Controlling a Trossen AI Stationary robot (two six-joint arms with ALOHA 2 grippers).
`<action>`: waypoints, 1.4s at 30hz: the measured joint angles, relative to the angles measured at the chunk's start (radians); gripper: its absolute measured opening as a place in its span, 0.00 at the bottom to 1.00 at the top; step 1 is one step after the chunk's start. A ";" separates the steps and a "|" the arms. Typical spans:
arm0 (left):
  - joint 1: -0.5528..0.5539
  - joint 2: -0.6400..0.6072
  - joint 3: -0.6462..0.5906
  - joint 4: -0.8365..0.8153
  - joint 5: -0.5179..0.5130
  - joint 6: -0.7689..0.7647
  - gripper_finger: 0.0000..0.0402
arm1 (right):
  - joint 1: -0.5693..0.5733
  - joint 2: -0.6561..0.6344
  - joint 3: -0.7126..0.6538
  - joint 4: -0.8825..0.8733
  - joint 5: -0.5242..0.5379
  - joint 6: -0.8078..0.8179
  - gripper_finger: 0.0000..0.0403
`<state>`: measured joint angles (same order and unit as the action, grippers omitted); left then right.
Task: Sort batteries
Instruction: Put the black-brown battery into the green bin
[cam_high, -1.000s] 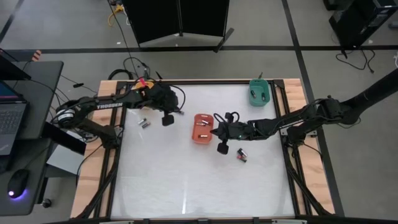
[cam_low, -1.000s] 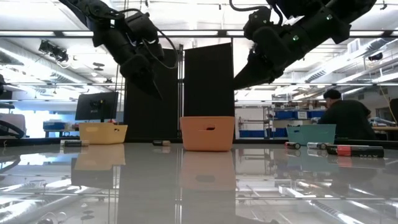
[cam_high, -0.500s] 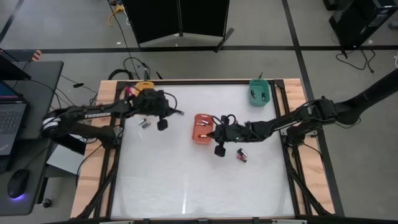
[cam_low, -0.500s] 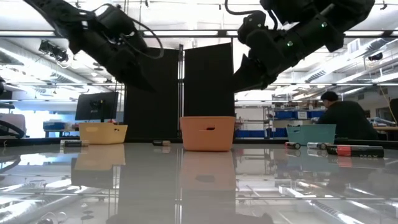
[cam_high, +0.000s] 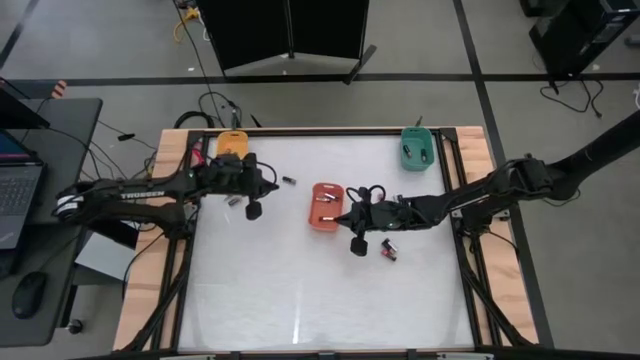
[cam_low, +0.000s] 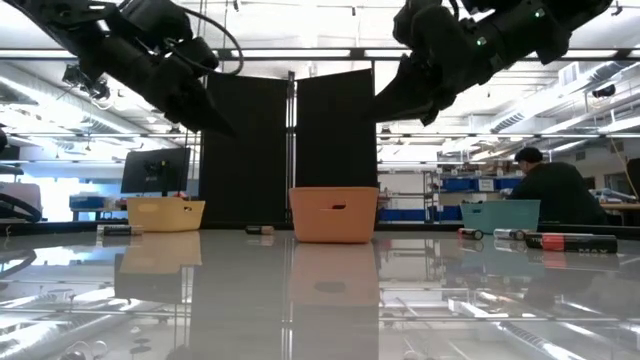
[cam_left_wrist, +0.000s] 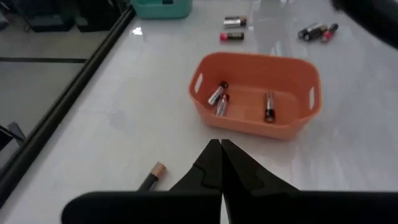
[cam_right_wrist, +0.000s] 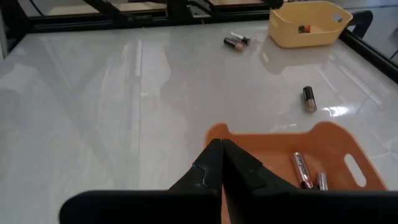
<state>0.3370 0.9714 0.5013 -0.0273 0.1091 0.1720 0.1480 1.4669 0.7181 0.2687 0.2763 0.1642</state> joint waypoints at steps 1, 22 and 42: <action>-0.007 0.000 -0.008 0.006 -0.008 0.000 0.01 | 0.001 -0.007 0.000 0.001 0.000 0.000 0.03; -0.099 -0.001 -0.065 0.112 -0.001 -0.026 0.01 | 0.100 -0.063 0.320 -0.774 0.074 0.300 0.06; -0.130 0.000 -0.065 0.111 -0.003 -0.046 0.01 | -0.100 -0.062 0.330 -1.301 0.032 0.635 0.36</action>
<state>0.2073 0.9710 0.4366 0.0837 0.1061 0.1263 0.0481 1.4052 1.0485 -1.0319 0.3085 0.7992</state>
